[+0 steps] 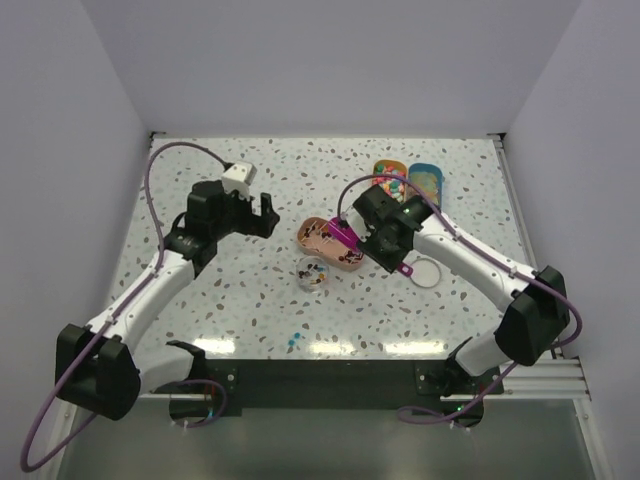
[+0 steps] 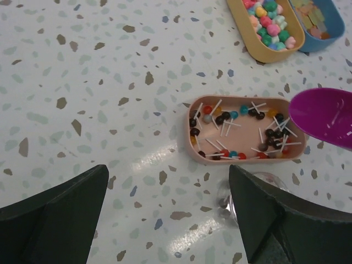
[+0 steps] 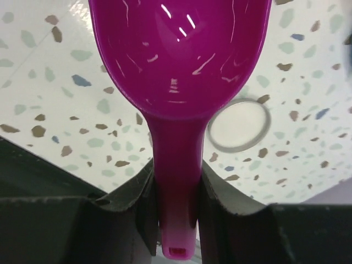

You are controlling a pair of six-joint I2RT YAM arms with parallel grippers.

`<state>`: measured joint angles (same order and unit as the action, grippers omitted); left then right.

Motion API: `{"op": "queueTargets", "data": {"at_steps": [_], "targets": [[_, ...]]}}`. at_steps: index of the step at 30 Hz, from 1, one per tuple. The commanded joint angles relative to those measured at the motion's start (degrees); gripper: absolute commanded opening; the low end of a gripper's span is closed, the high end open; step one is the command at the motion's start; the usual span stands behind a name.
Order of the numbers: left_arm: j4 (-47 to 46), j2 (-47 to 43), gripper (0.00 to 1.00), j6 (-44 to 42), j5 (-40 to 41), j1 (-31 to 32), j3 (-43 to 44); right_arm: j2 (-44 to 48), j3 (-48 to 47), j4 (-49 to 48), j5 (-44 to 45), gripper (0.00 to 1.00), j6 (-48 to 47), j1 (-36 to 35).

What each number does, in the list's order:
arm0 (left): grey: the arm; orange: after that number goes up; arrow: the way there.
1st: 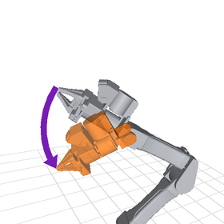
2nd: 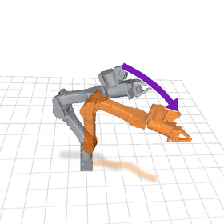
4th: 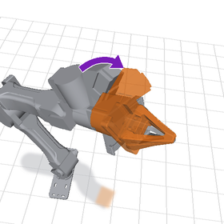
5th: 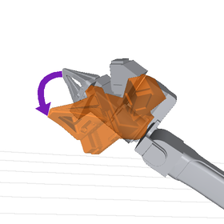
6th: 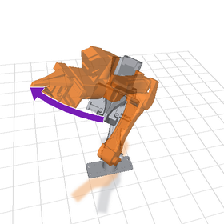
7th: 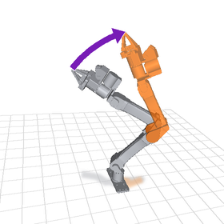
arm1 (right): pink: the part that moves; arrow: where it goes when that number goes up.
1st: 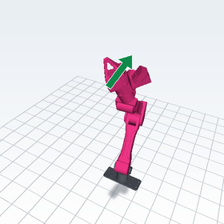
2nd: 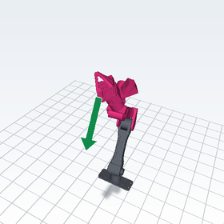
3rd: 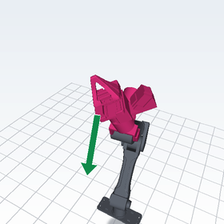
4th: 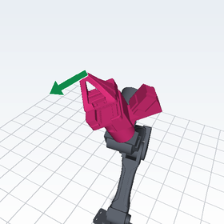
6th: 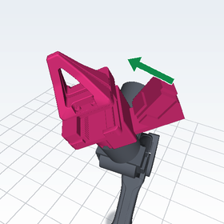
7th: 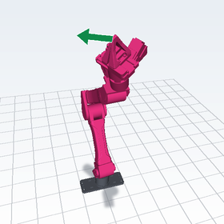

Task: Pack the candies
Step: Scoop the fake candies from the storage box.

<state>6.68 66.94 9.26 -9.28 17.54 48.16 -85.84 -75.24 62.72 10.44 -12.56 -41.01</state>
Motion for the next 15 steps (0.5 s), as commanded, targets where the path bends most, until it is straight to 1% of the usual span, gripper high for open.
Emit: {"op": "queueTargets", "data": {"at_steps": [1,6,9,13,15], "targets": [[-4.7,0.2,0.95,-4.4,-6.8,2.8,-0.8,0.9,1.0,-6.6,-14.5,0.00,-2.6,3.1],[-5.8,1.5,0.94,-5.5,-12.2,5.2,-1.4,-1.2,-0.4,-6.5,-18.3,0.00,-3.2,4.5],[-5.7,4.2,0.93,-3.0,-14.1,5.3,0.0,-0.3,0.4,-7.9,-17.8,0.00,-2.9,4.5],[-5.5,8.0,0.91,2.5,-17.1,5.3,2.6,1.6,2.6,-10.9,-19.2,0.00,-3.4,4.5],[-5.6,8.6,0.91,3.6,-19.3,5.3,4.0,2.7,4.6,-12.6,-20.1,0.00,-3.5,4.5]]}}
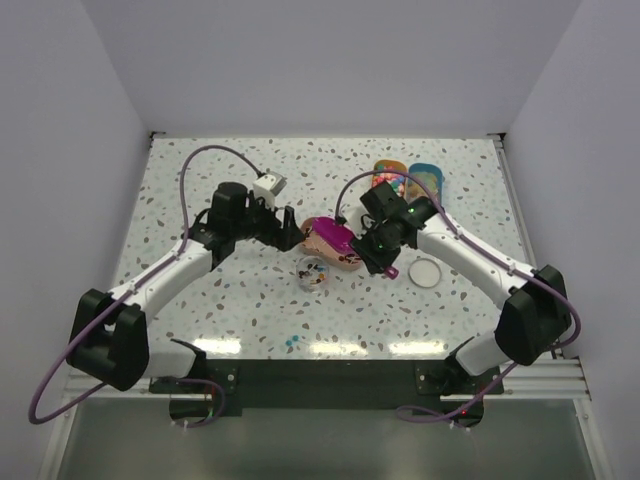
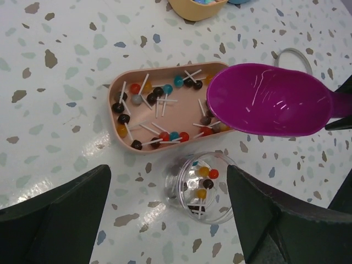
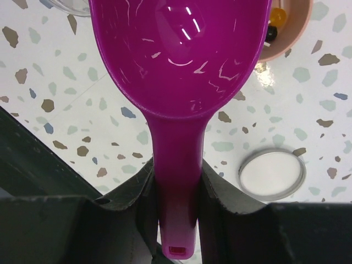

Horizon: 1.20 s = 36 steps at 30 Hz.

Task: Pack the candies
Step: Scoop the fake candies from the storage box.

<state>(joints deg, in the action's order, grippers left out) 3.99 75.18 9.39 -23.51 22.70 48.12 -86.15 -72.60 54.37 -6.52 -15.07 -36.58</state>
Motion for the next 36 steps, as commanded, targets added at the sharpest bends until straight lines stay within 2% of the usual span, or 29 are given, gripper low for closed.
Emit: {"op": "queueTargets", "data": {"at_steps": [1,6,10,16,25,36], "targets": [[-3.1,0.1,0.91,3.7,-5.6,0.2,4.2,3.2,2.5,-4.6,-3.5,0.00,-1.0,0.0],[-5.0,0.0,0.89,3.0,-5.6,0.2,4.8,3.0,3.1,-5.1,-3.7,0.00,-1.2,0.0],[-4.7,2.0,0.88,9.0,-3.7,0.1,5.7,3.7,3.9,-7.0,-3.7,0.00,-1.6,0.0],[-4.1,6.9,0.80,15.3,-5.1,0.0,10.1,5.3,7.0,-10.9,-3.9,0.00,-1.5,0.0],[-4.3,13.9,0.59,21.9,-11.4,0.2,13.8,7.1,11.2,-16.6,-6.0,0.00,-1.7,-0.1],[0.3,16.8,0.34,20.8,-14.8,0.2,15.4,7.3,12.7,-19.5,-6.2,0.00,-2.4,-0.1]]}}
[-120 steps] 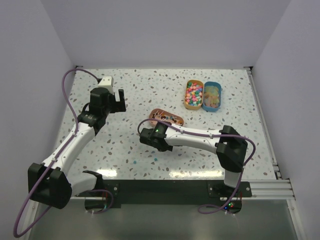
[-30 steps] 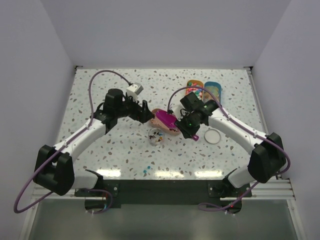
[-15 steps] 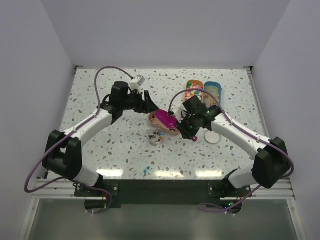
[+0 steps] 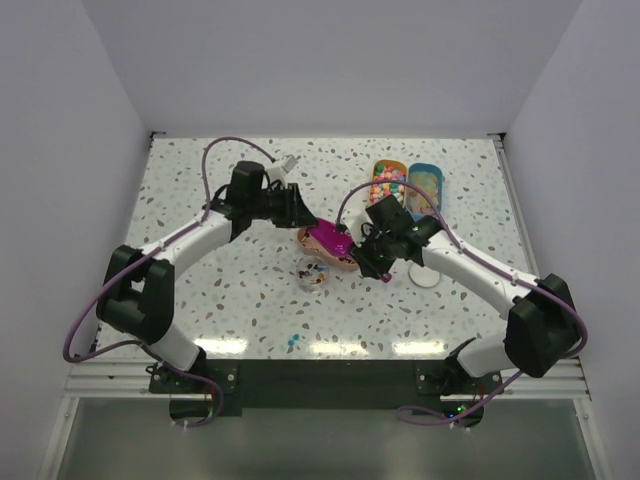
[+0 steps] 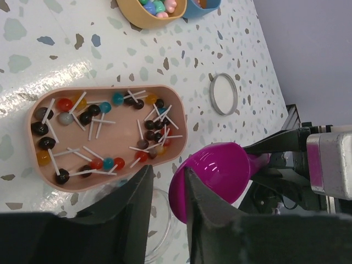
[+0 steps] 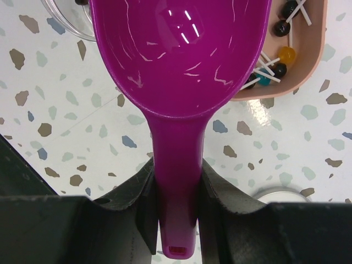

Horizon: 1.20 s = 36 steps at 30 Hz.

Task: Pack the candies
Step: Scoop the fake candies from the storage box.

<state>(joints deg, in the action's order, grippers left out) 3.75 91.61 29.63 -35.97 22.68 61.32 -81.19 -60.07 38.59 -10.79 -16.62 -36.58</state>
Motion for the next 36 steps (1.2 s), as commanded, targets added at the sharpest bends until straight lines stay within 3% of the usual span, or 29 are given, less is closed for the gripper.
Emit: {"op": "queueTargets", "data": {"at_steps": [1,9,12,19,25,32,36], "targets": [[0.5,0.6,0.30,0.7,-2.6,0.2,2.1,2.6,0.3,-3.9,-2.0,0.00,-0.9,-0.1],[-1.2,1.1,0.00,2.7,-5.5,-0.1,1.6,4.4,2.3,-7.0,-1.4,0.00,-0.2,-0.1],[-2.9,0.8,0.00,5.3,-7.9,-0.8,0.6,5.9,4.0,-8.7,-1.4,0.02,0.4,-0.1],[-18.5,-1.8,0.00,16.6,-13.6,-6.2,-5.9,9.9,8.0,-14.1,-3.4,0.30,3.5,-0.1],[-23.4,-2.7,0.00,21.8,-16.1,-8.8,-9.5,13.7,11.9,-19.4,-4.3,0.37,6.0,0.0],[-26.6,-2.6,0.00,24.6,-16.2,-9.5,-11.8,16.8,13.8,-22.4,-5.6,0.36,6.5,0.0],[-28.2,-1.7,0.00,26.4,-16.2,-9.5,-12.8,17.8,14.0,-23.2,-7.3,0.17,6.8,-0.1]]}}
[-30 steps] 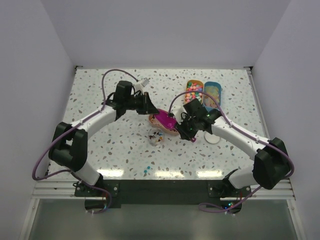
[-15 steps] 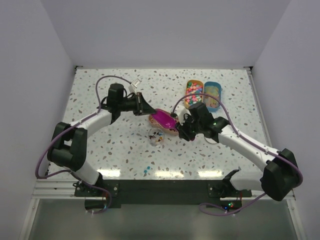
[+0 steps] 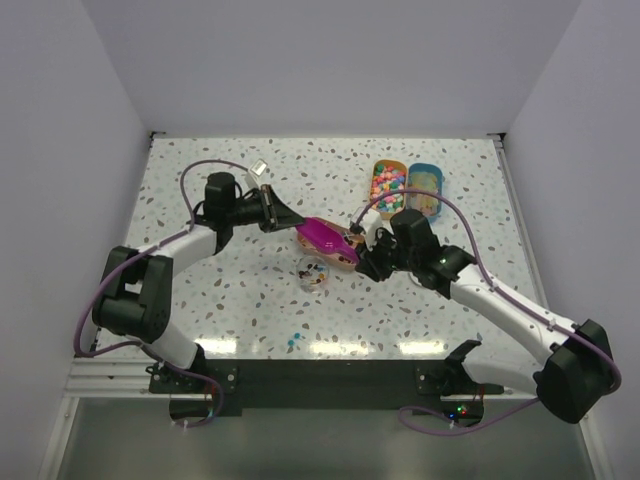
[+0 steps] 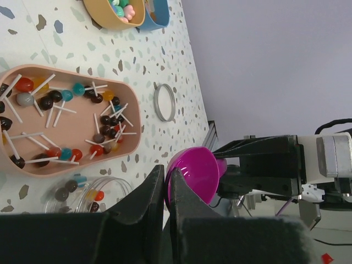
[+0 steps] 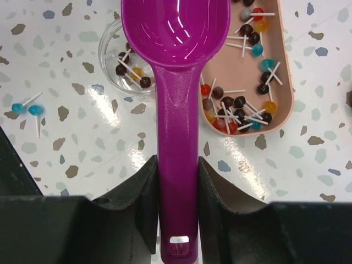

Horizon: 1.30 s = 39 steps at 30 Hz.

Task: Pack the candies
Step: Scoop the fake candies from the storage box.

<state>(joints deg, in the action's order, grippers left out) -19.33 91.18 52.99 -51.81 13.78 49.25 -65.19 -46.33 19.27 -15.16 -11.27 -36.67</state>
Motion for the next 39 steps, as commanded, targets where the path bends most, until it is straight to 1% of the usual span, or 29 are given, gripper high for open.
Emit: {"op": "queueTargets", "data": {"at_steps": [1,6,12,13,14,15,17,18,19,20,21,22,24,27,29,31,32,33,34,39], "targets": [[-5.1,-1.1,0.00,3.0,-0.4,-0.6,-1.1,2.0,-0.2,-3.6,-2.9,0.10,1.4,0.1],[-2.6,0.1,0.00,1.2,1.0,-0.6,-1.3,4.1,-1.8,-1.6,-3.2,0.01,1.4,0.1],[-0.2,2.2,0.00,-1.1,2.2,-0.6,-1.1,6.9,-4.1,0.2,-2.2,0.00,1.4,0.1],[0.3,2.3,0.01,-1.4,2.4,-0.6,-1.1,7.0,-4.6,0.9,-1.9,0.00,1.3,0.1],[0.7,2.6,0.05,-2.3,3.0,-0.6,-1.0,6.7,-5.6,2.6,-1.2,0.00,0.9,0.1],[1.2,2.6,0.16,-2.8,3.3,-0.6,-0.8,6.4,-6.3,3.7,-0.8,0.00,0.7,0.1],[3.4,2.8,0.25,-4.2,4.1,-0.6,0.3,4.9,-8.5,6.3,0.0,0.00,-0.3,0.1],[5.3,2.7,0.35,-5.8,4.5,-0.7,0.8,4.1,-9.5,9.4,1.4,0.00,-0.7,0.1],[6.7,2.7,0.39,-6.9,5.2,-0.7,2.3,3.5,-11.3,11.0,2.1,0.00,-1.1,0.1],[8.7,2.8,0.43,-10.0,7.3,-0.8,3.4,1.9,-12.4,14.8,2.9,0.00,-2.1,0.0],[10.7,2.7,0.52,-11.7,8.8,-0.8,4.5,1.2,-13.5,16.8,5.2,0.00,-2.4,0.1],[14.6,2.8,0.57,-13.3,10.3,-0.8,6.8,0.4,-15.7,18.9,6.5,0.00,-2.8,0.0],[19.2,2.7,0.64,-17.8,15.8,-0.8,9.6,-1.5,-18.1,23.5,9.9,0.00,-3.3,0.1],[24.8,3.0,0.65,-22.3,22.7,-0.3,12.0,-4.5,-20.5,28.4,12.2,0.00,-3.1,0.1],[27.0,3.9,0.65,-25.8,27.4,0.5,14.4,-6.2,-22.7,31.8,13.8,0.00,-2.2,0.1],[29.5,5.7,0.62,-28.6,30.6,3.0,16.6,-9.1,-24.7,34.3,15.0,0.00,-1.5,0.1],[30.1,6.3,0.62,-29.2,31.5,3.0,17.3,-10.0,-25.1,34.7,15.0,0.00,-1.3,0.1],[31.2,7.1,0.60,-29.6,32.3,4.5,18.3,-10.8,-25.5,35.0,15.0,0.00,-1.0,0.0],[31.5,7.7,0.59,-30.0,32.9,5.0,18.8,-12.1,-25.9,35.1,16.3,0.00,-1.0,0.1],[32.8,11.4,0.51,-32.2,37.4,8.4,21.1,-15.7,-27.1,34.5,17.2,0.00,-0.6,0.1]]}}
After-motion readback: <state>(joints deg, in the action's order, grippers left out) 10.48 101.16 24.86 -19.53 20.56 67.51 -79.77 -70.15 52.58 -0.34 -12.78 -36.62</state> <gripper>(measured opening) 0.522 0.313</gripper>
